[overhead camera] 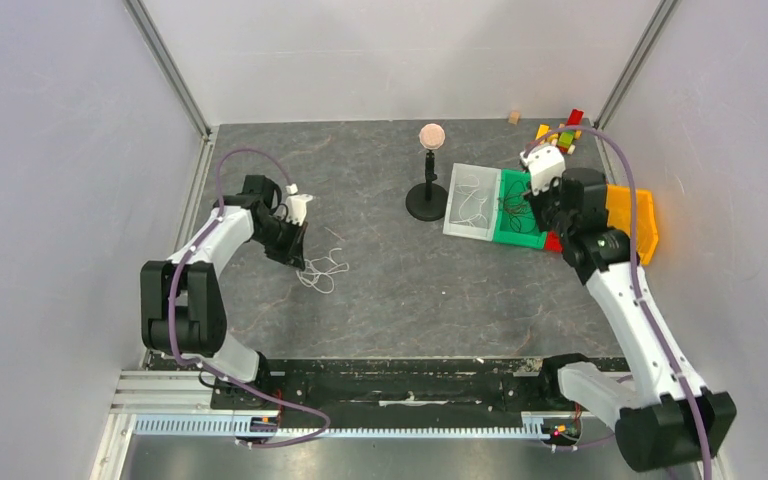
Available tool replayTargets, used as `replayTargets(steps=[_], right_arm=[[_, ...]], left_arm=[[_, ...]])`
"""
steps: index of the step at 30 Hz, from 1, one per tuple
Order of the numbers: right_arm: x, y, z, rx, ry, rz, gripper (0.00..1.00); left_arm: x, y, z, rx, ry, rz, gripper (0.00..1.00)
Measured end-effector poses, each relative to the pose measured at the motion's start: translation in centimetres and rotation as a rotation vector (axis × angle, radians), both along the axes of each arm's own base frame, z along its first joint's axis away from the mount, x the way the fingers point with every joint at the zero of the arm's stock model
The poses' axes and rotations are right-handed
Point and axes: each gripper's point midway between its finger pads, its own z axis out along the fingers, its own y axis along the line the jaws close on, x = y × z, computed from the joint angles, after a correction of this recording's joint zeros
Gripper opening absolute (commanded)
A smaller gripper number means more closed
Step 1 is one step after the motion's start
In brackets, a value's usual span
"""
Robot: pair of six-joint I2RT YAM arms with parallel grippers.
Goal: Untangle the cables
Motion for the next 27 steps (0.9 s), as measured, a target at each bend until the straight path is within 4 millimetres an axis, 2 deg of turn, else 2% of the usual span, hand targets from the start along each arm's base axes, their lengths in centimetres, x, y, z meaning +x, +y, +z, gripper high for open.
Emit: replayTargets(steps=[5,8,13,18,19,21,23,25,27], right_arm=[[3.0,-3.6,-1.5,-0.016,0.040,-0.083,0.00],[4.9,-4.7,-3.5,-0.015,0.077,-0.090,0.00],[7.3,-3.3,-8.7,0.019,0.186,-0.015,0.00],[8.8,-1.9,-11.6,0.075,0.229,0.032,0.02],[9.0,-1.8,-12.0,0.084,0.233,0.038,0.11],[9.2,-1.5,-12.6,0.093,0.241,0.046,0.37],[9.0,-1.4,-13.2,0.098,0.264,0.060,0.69],[8.2,-1.5,-13.2,0.120,0.285,0.072,0.87],[7.2,-1.9,-12.3,0.131,0.286,0.076,0.97]], left_arm=[[-0.3,-1.4,0.5,-0.051,-0.003,-0.027,0.02],[-0.4,-2.2,0.7,-0.076,0.000,-0.038,0.02],[-0.6,-3.3,1.0,-0.116,0.010,-0.045,0.02],[-1.1,-4.6,1.7,-0.167,0.007,-0.065,0.02],[-1.4,-5.0,2.0,-0.181,0.003,-0.075,0.02],[-2.1,-6.1,2.7,-0.208,-0.008,-0.102,0.02],[-3.1,-7.7,3.8,-0.245,-0.029,-0.151,0.02],[-4.2,-9.3,5.0,-0.290,-0.053,-0.193,0.02],[-5.3,-11.1,6.7,-0.349,-0.085,-0.237,0.02]])
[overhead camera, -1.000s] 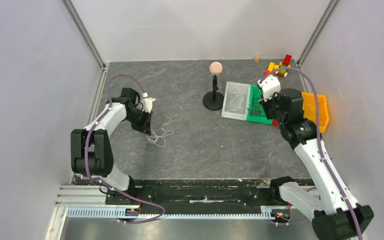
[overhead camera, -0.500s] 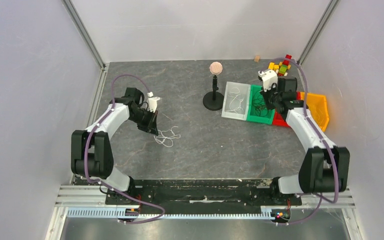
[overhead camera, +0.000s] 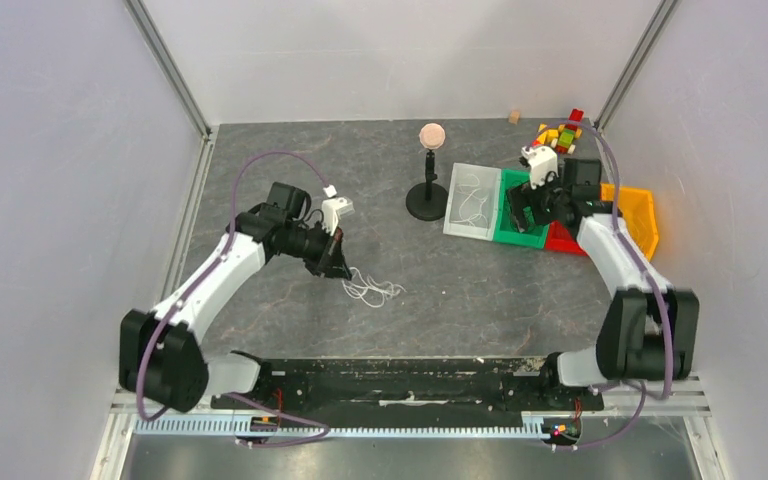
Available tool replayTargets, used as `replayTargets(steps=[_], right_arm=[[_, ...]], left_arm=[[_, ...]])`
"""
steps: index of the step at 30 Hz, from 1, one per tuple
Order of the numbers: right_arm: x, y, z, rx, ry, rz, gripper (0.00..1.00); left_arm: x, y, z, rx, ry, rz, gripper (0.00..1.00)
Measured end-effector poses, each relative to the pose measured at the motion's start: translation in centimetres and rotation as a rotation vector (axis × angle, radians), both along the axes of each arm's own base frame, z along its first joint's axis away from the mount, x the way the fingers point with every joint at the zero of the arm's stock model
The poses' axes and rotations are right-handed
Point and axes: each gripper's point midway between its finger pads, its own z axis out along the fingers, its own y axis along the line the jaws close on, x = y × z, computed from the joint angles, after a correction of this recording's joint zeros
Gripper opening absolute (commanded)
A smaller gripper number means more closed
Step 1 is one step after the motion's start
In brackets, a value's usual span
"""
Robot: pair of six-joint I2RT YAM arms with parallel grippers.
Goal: Untangle the cables
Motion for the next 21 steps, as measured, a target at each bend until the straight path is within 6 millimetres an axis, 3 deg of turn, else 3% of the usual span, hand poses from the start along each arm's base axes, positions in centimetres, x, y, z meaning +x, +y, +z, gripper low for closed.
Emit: replayTargets(steps=[3,8,10,12,14,18,21], right_arm=[[-2.0,0.1,4.0,0.018,-0.066,0.032,0.98],[-6.6,4.0,12.6,0.126,-0.236,0.192,0.98],[-8.3,5.6,14.1,0.173,-0.261,0.249,0.98],[-10.3,7.4,14.1,0.219,-0.255,0.311,0.98],[-11.9,8.4,13.0,0.245,-0.229,0.343,0.98],[-15.5,8.8,9.5,0.278,-0.161,0.346,0.98],[-17.3,8.8,9.2,0.278,-0.194,0.350,0.98]], left_arm=[[-1.3,-2.4,2.6,-0.080,-0.062,-0.056,0.02],[-3.3,-6.5,5.9,-0.202,-0.119,-0.149,0.02],[-4.1,-7.9,6.9,-0.233,-0.130,-0.193,0.02],[-5.0,-9.1,7.8,-0.249,-0.141,-0.240,0.02],[-5.7,-9.9,8.4,-0.257,-0.150,-0.276,0.02],[-6.7,-10.8,8.2,-0.246,-0.148,-0.326,0.02],[-7.5,-11.0,7.3,-0.212,-0.150,-0.363,0.02]])
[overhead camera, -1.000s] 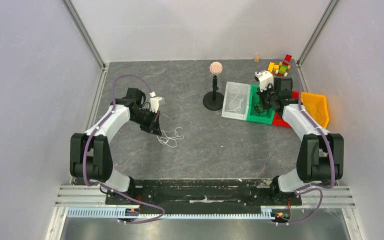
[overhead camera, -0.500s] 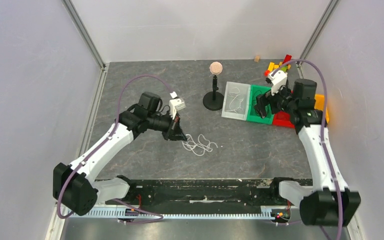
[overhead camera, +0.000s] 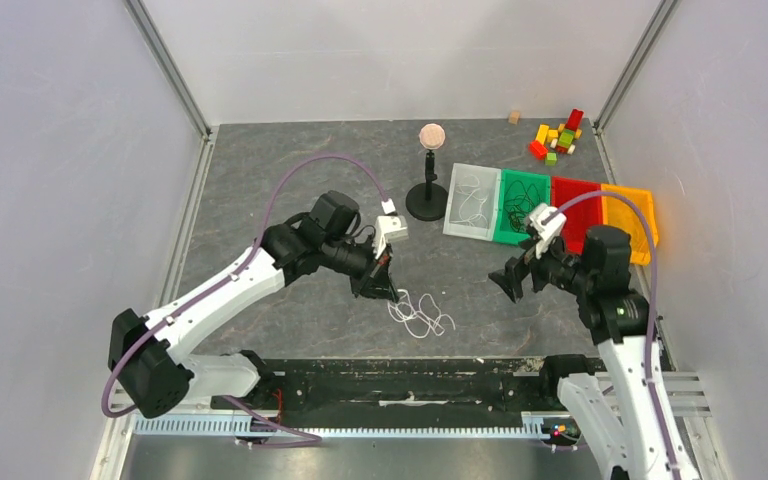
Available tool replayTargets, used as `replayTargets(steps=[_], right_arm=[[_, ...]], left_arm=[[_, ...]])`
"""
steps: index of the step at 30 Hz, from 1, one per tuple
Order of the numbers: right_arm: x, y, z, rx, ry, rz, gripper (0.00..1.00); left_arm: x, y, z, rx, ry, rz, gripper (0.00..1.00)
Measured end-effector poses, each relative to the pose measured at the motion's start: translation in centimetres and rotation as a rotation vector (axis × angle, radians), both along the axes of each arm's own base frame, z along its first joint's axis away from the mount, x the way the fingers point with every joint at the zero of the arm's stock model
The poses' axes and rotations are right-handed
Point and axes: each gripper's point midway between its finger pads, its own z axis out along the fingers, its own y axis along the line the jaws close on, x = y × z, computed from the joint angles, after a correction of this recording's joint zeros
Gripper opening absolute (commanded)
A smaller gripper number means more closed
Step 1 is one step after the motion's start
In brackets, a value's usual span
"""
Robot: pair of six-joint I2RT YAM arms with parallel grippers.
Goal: Untangle the cables
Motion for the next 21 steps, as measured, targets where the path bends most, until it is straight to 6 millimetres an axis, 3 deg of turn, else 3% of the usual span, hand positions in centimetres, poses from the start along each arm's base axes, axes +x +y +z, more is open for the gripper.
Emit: replayTargets(steps=[8,16,21], right_arm=[[-2.4,0.9,1.5,0.089,-0.125,0.034,0.98],[-3.4,2.6,2.8,0.275,-0.207,0.062,0.98],[-3.5,2.6,3.0,0.291,-0.194,0.051,0.98]], left_arm=[[-2.2,-1.0,0.4,0.027,-0.161,-0.166,0.02],[-4.4,-3.5,2.5,-0.020,-0.349,-0.317,0.02],[-5.6,-4.2,2.3,-0.028,-0.395,-0.386,0.02]])
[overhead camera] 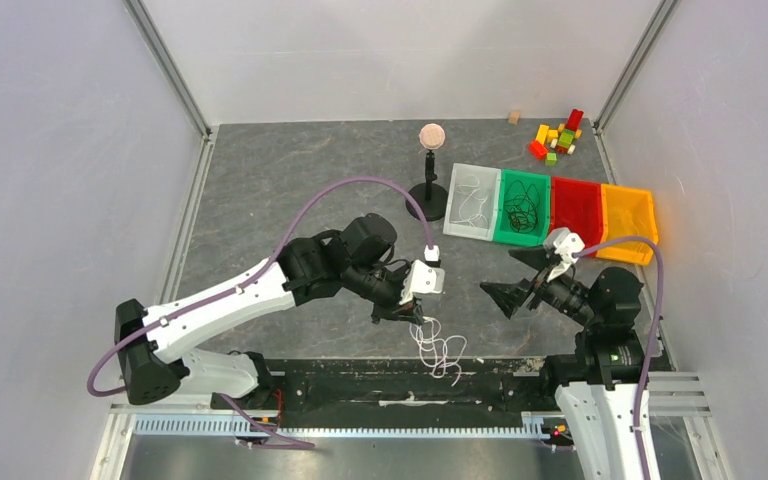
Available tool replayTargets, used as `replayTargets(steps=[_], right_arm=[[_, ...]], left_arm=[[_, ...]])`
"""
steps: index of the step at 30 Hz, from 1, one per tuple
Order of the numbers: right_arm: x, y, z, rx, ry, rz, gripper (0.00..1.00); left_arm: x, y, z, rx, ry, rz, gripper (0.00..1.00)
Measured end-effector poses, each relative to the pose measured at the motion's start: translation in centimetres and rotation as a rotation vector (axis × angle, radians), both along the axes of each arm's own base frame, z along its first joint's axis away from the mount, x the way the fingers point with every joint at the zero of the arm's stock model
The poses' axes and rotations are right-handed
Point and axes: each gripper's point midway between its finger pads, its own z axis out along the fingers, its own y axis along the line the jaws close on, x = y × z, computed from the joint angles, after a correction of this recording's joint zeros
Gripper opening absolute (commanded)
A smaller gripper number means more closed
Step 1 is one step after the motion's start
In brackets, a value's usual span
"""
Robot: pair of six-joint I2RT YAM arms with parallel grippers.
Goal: Untangle the cables
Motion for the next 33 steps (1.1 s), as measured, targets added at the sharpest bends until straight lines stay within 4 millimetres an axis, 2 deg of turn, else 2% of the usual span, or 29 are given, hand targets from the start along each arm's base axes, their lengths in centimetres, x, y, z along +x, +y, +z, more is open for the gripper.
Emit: replayTargets(steps=[8,16,19,26,27,28,31,33], right_arm=[[-0.5,0.5,-0.3,0.006,0.027,0.048,0.98],[1.3,1.7,0.7,0.070,0.032,0.109,0.96],[0.5,3.1,0.6,0.092,0.036,0.176,0.96],[-2.6,6.5,-1.4,0.087,0.108,0.354,0.94],[-2.7,6.7,-1.9,0.079,0.119,0.364,0.89],[-2.8,6.9,-2.5,0.069,0.136,0.376,0.78],[-2.7,7.4,-4.4,0.035,0.186,0.390,0.28],[-2.4,7.5,-5.5,0.010,0.218,0.381,0.02]], left_arm=[[0.4,-0.8,0.1,-0.016,-0.029,-0.016,0.02],[1.4,-3.2,4.0,-0.131,-0.069,0.011,0.02],[1.6,-3.8,4.6,-0.155,-0.069,0.035,0.02],[2.8,-4.4,5.3,-0.182,-0.089,0.100,0.02],[2.9,-4.4,5.4,-0.186,-0.090,0.108,0.02],[3.1,-4.5,5.5,-0.188,-0.094,0.116,0.02],[3.4,-4.5,6.3,-0.198,-0.109,0.132,0.02],[3.7,-4.5,7.4,-0.214,-0.125,0.145,0.02]])
